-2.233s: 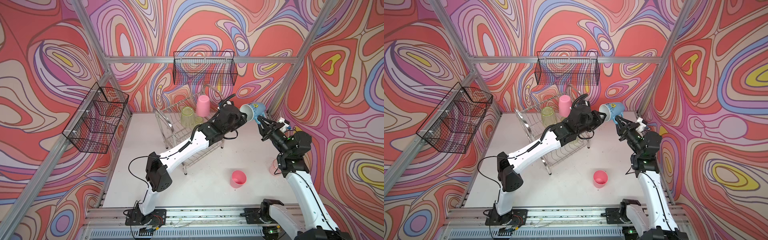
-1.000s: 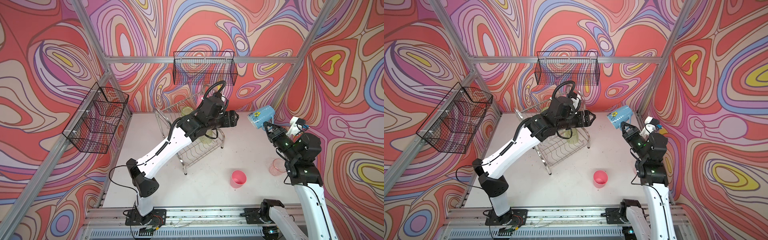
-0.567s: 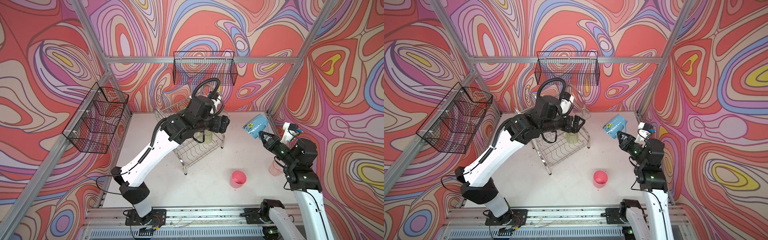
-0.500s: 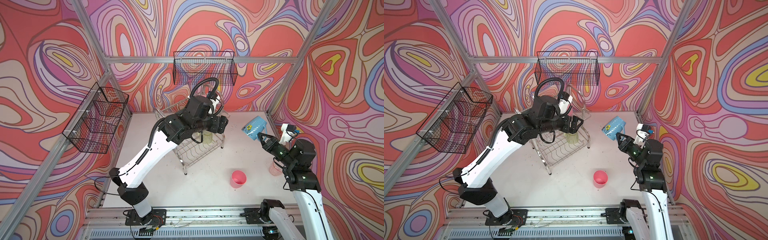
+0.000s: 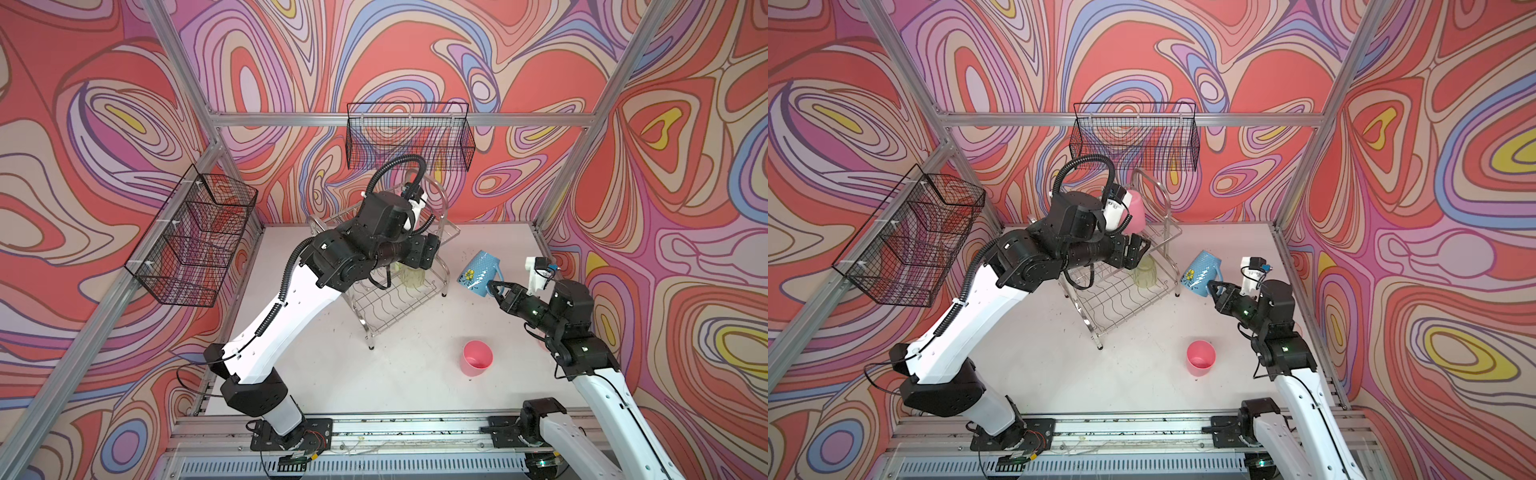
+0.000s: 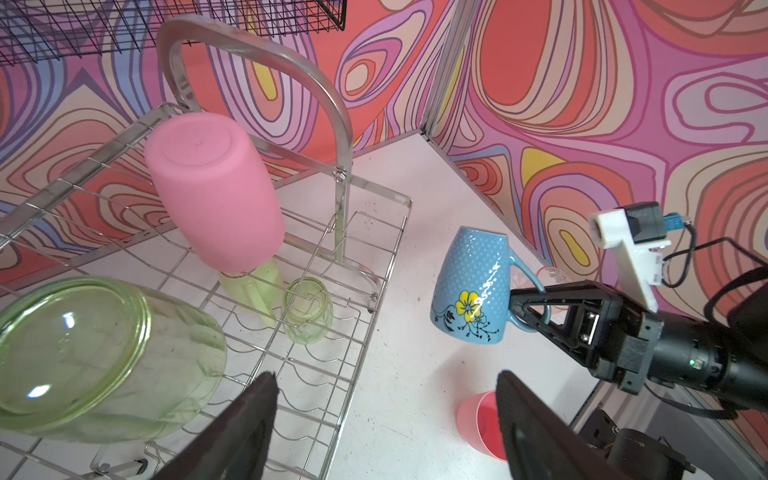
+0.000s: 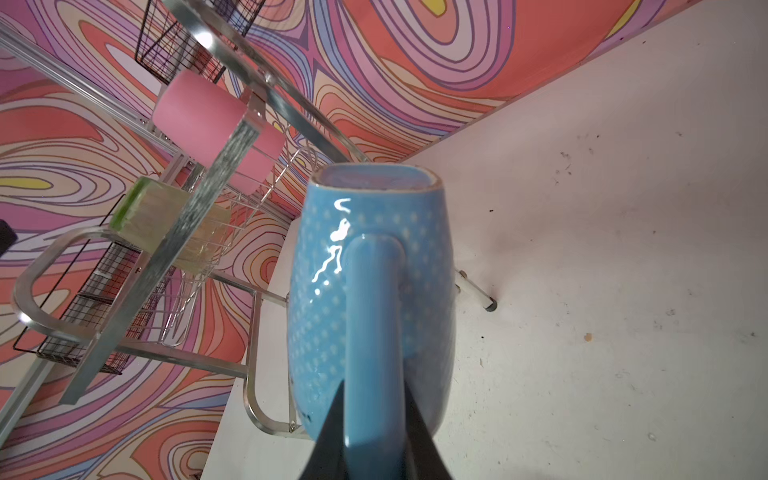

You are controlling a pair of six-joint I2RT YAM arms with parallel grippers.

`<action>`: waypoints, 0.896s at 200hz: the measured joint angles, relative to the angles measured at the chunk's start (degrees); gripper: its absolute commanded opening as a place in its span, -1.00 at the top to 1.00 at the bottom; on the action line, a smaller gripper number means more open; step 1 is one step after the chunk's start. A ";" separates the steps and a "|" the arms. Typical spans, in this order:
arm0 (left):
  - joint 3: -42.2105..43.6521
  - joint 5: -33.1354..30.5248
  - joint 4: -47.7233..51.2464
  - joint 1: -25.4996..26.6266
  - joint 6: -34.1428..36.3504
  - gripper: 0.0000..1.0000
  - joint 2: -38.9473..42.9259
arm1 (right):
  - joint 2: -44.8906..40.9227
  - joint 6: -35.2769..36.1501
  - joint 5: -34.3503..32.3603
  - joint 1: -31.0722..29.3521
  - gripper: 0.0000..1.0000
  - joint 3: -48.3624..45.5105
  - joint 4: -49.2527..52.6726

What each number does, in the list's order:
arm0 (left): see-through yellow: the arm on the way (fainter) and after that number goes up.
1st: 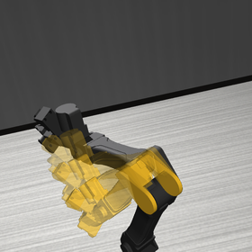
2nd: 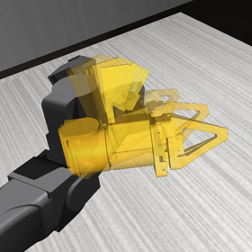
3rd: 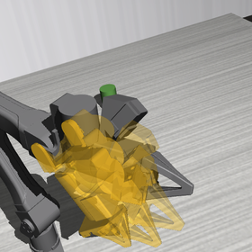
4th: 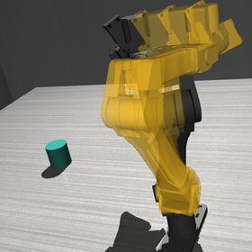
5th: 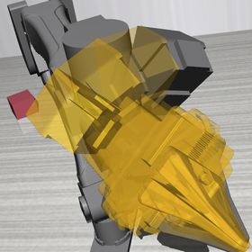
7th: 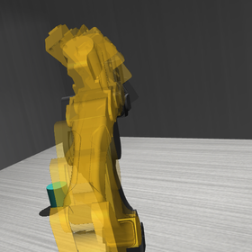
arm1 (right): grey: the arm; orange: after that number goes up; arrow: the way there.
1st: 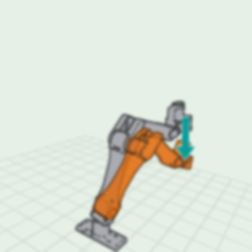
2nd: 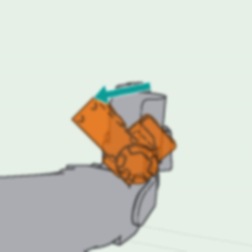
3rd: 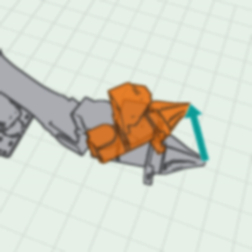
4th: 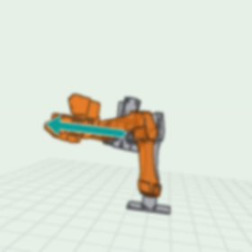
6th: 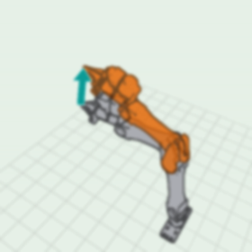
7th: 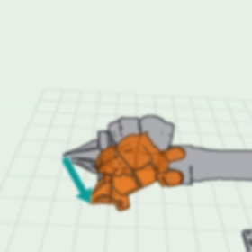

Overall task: Load the cups into the dish rack
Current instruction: 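Carry the blue mug into the rack with the right gripper while left arm rises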

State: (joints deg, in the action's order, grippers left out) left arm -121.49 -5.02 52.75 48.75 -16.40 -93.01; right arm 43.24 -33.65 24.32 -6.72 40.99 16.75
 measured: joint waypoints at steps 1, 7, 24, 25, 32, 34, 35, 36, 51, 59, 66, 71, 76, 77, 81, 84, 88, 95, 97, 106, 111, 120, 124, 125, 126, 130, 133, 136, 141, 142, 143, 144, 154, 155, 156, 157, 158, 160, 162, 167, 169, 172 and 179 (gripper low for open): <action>0.04 0.00 -0.02 -0.02 0.02 -0.70 0.07 | 0.07 0.00 -0.09 -0.17 1.00 -0.04 -0.04; 0.37 -0.24 0.00 -0.11 0.15 -0.69 0.35 | 0.44 0.22 -0.79 -1.33 1.00 -0.33 -0.37; 1.42 -0.87 -0.09 -0.42 0.39 -0.69 1.27 | 1.46 1.03 -2.84 -4.83 1.00 -1.01 -1.01; 1.46 -0.92 -0.09 -0.42 0.39 -0.69 1.33 | 1.51 1.05 -2.95 -4.98 1.00 -1.05 -1.01; 2.01 -1.11 -0.13 -0.66 0.55 -0.70 1.79 | 1.95 1.40 -3.96 -6.54 1.00 -1.29 -1.36; 2.19 -1.16 -0.11 -0.76 0.59 -0.70 1.90 | 2.05 1.49 -4.24 -7.02 1.00 -1.33 -1.53; 2.23 -1.18 -0.11 -0.79 0.59 -0.69 1.95 | 2.14 1.51 -4.33 -7.23 1.00 -1.36 -1.55; 2.29 -1.18 -0.13 -0.83 0.61 -0.70 1.99 | 2.21 1.53 -4.42 -7.43 1.00 -1.40 -1.62; 3.50 -1.27 -0.20 -1.79 0.79 -0.70 2.95 | 3.30 2.40 -7.10 -11.72 1.00 -2.01 -3.15; 4.09 -1.27 -0.17 -2.45 0.85 -0.70 3.41 | 3.98 2.89 -8.74 -14.32 1.00 -2.19 -3.76; 4.63 -1.25 -0.24 -3.08 1.01 -0.70 3.85 | 4.63 3.37 -10.12 -16.48 1.00 -2.29 -4.39; 4.96 -1.20 -0.22 -3.56 1.20 -0.70 4.17 | 5.22 3.93 -11.19 -18.32 1.00 -2.32 -4.90; 5.22 -1.14 -0.24 -3.91 1.29 -0.70 4.48 | 5.81 4.42 -12.28 -20.06 1.00 -2.34 -5.29; 5.29 -1.14 -0.26 -3.98 1.33 -0.70 4.50 | 5.90 4.48 -12.41 -20.33 1.00 -2.34 -5.38; 5.49 -1.01 -0.28 -4.26 1.44 -0.70 4.79 | 6.38 4.90 -13.42 -21.68 1.00 -2.34 -5.81; 5.70 -0.96 -0.31 -4.48 1.60 -0.70 4.96 | 6.73 5.27 -14.03 -22.73 1.00 -2.34 -6.10; 5.90 -0.83 -0.26 -4.76 1.73 -0.70 5.25 | 7.17 5.64 -14.88 -23.87 1.00 -2.34 -6.56; 6.34 -0.63 -0.37 -5.14 2.05 -0.70 5.73 | 7.93 6.40 -16.37 -26.03 1.00 -2.34 -7.37; 6.47 -0.55 -0.42 -5.27 2.21 -0.70 5.90 | 8.20 6.73 -16.85 -26.80 1.00 -2.34 -7.61; 6.88 -0.20 -0.61 -5.60 2.73 -0.70 6.51 | 9.25 7.67 -18.84 -29.40 1.00 -2.34 -8.72; 7.13 -0.11 -0.79 -5.75 2.97 -0.70 6.84 | 9.84 8.28 -19.91 -30.91 1.00 -2.34 -9.49; 7.63 0.15 -1.22 -6.03 3.41 -0.70 7.54 | 10.80 9.25 -21.68 -33.14 1.00 -2.38 -10.71; 7.87 0.28 -1.40 -6.14 3.61 -0.70 7.82 | 11.19 9.73 -22.38 -34.03 1.00 -2.43 -11.28; 7.93 0.31 -1.44 -6.16 3.67 -0.70 7.89 | 11.28 9.79 -22.51 -34.21 1.00 -2.43 -11.39; 7.98 0.33 -1.51 -6.19 3.72 -0.70 7.93 | 11.41 9.94 -22.82 -34.53 1.00 -2.45 -11.58; 8.31 0.52 -1.73 -6.36 3.85 -0.70 8.28 | 11.80 10.38 -23.56 -35.34 1.00 -2.51 -12.24; 8.59 0.55 -1.86 -6.49 3.96 -0.70 8.52 | 12.09 10.67 -24.11 -35.95 1.00 -2.58 -12.76; 8.83 0.63 -1.97 -6.64 4.04 -0.70 8.76 | 12.41 11.02 -24.61 -36.48 1.00 -2.67 -13.33; 9.25 0.85 -2.14 -6.97 4.20 -0.70 9.14 | 12.94 11.63 -25.51 -37.33 1.00 -2.78 -14.14; 9.42 0.90 -2.25 -7.08 4.20 -0.70 9.27 | 13.00 11.67 -25.62 -37.46 1.00 -2.80 -14.25; 9.49 0.94 -2.27 -7.15 4.20 -0.70 9.35 | 13.16 11.85 -25.86 -37.73 1.00 -2.84 -14.43; 9.55 0.96 -2.36 -7.21 4.20 -0.70 9.40 | 13.22 11.93 -25.99 -37.83 1.00 -2.84 -14.56; 10.54 1.18 -2.93 -7.96 4.31 -0.70 10.14 | 14.10 12.87 -27.54 -39.08 1.00 -3.32 -16.31; 10.62 1.20 -2.99 -8.02 4.33 -0.70 10.19 | 14.16 12.92 -27.63 -39.15 1.00 -3.37 -16.48; 10.78 1.22 -3.08 -8.13 4.35 -0.70 10.27 | 14.23 12.98 -27.71 -39.23 1.00 -3.43 -16.61; 10.84 1.25 -3.10 -8.17 4.35 -0.70 10.34 | 14.27 13.07 -27.82 -39.30 1.00 -3.48 -16.74; 10.91 1.29 -3.17 -8.22 4.35 -0.70 10.38 | 14.34 13.18 -28.00 -39.45 1.00 -3.58 -17.05; 11.13 1.36 -3.30 -8.37 4.39 -0.70 10.51 | 14.45 13.35 -28.28 -39.63 1.00 -3.78 -17.46; 11.34 1.38 -3.45 -8.48 4.39 -0.70 10.64 | 14.56 13.44 -28.48 -39.71 1.00 -3.93 -17.77; 11.76 1.46 -3.72 -8.74 4.42 -0.70 10.88 | 14.73 13.77 -29.07 -40.02 1.00 -4.37 -18.71; 12.00 1.53 -3.87 -8.85 4.42 -0.70 11.04 | 14.84 13.90 -29.31 -40.11 1.00 -4.63 -19.17; 12.31 1.57 -4.11 -9.03 4.44 -0.70 11.21 | 14.97 14.12 -29.62 -40.26 1.00 -4.94 -19.76; 12.94 1.64 -4.46 -9.20 4.46 -0.70 11.52 | 15.34 14.47 -30.29 -40.33 1.00 -5.64 -21.18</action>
State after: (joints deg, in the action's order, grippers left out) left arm -108.55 -3.38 48.29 39.55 -11.94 -81.49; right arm 58.59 -19.18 -5.98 -47.05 35.35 -4.43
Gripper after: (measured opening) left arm 0.851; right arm 0.152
